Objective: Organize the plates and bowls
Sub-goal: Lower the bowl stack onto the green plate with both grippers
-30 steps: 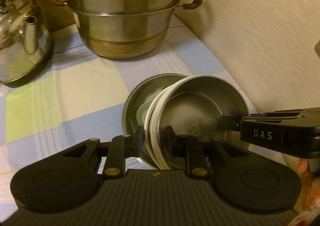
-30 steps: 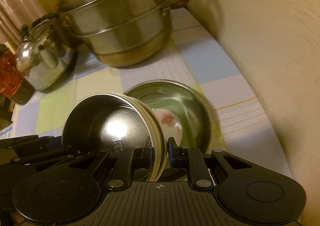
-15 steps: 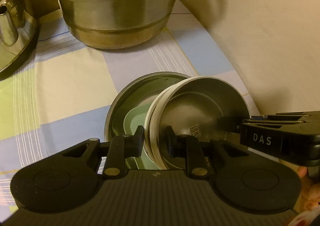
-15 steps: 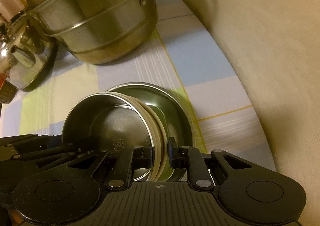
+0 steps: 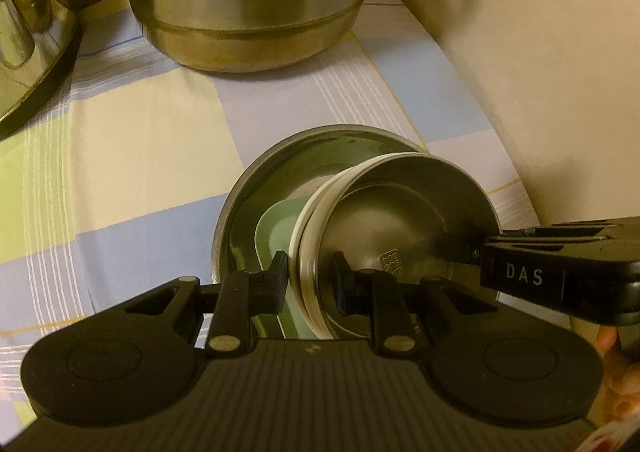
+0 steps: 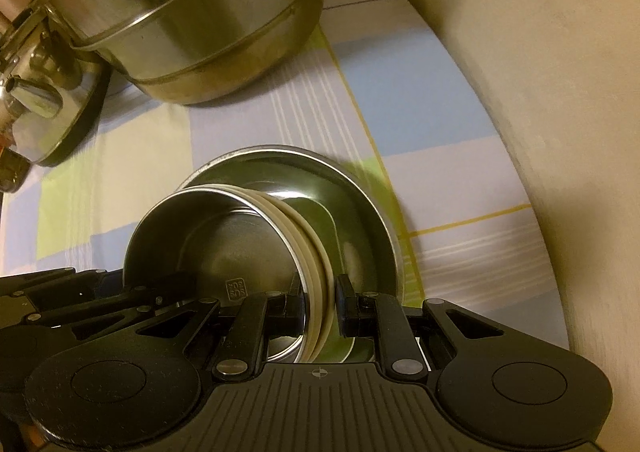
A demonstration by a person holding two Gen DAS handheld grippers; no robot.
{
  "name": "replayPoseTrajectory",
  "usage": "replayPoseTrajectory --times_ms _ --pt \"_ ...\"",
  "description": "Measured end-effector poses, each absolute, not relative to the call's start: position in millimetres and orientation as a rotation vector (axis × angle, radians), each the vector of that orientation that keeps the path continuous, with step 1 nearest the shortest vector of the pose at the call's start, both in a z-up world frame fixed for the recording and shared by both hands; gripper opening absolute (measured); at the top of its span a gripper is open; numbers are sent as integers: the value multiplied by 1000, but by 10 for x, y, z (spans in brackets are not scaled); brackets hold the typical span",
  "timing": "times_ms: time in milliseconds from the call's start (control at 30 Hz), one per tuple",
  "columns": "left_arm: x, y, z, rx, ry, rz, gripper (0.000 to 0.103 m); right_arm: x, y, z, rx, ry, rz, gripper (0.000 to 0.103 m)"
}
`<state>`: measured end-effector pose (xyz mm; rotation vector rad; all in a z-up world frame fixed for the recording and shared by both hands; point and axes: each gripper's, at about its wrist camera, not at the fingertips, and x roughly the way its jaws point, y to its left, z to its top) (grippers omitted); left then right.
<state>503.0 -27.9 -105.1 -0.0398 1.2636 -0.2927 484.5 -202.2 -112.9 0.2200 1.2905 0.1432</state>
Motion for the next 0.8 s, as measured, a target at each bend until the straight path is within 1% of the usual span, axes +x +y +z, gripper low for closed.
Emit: replayPoseTrajectory --times_ms 533,800 --pt "5036 -200 -1073 -76 1256 -305 20 4922 -1962 -1129 176 1313 177 16" --pt "5000 -177 -1076 -52 1232 -296 22 4833 -2106 -1153 269 1260 199 20"
